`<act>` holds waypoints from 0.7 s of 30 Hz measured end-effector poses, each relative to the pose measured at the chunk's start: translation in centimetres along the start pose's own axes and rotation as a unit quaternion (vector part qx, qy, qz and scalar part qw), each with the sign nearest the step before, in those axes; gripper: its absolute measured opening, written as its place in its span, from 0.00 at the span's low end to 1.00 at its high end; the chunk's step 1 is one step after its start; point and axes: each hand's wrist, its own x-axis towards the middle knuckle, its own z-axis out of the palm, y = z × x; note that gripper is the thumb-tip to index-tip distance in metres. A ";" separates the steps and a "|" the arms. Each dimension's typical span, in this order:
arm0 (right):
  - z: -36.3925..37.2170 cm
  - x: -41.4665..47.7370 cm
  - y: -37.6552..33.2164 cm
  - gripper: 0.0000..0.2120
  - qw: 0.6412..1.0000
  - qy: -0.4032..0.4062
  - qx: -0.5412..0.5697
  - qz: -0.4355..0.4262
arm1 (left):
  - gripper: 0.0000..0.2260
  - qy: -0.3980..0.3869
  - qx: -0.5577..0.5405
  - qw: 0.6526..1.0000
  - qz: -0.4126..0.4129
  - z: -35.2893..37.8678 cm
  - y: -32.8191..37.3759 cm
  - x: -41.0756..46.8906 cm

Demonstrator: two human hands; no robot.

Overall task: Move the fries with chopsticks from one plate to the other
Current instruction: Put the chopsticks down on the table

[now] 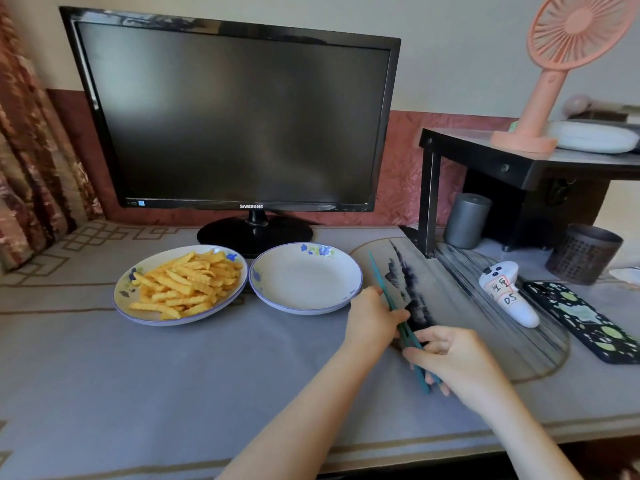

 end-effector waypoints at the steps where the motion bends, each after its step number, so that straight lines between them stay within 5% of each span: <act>1: 0.0 0.0 0.1 0.06 1.000 0.004 -0.006 0.003 | 0.12 -0.008 -0.010 1.000 0.001 0.2 -0.4 -0.1; 12: 0.8 -0.3 -0.3 0.04 0.988 0.060 -0.139 -0.029 | 0.13 0.076 0.162 0.980 0.084 0.5 -1.8 -0.7; 21: 0.7 -0.7 0.1 0.05 0.958 0.096 -0.261 -0.067 | 0.19 0.038 0.269 0.955 0.122 0.3 -2.7 -1.0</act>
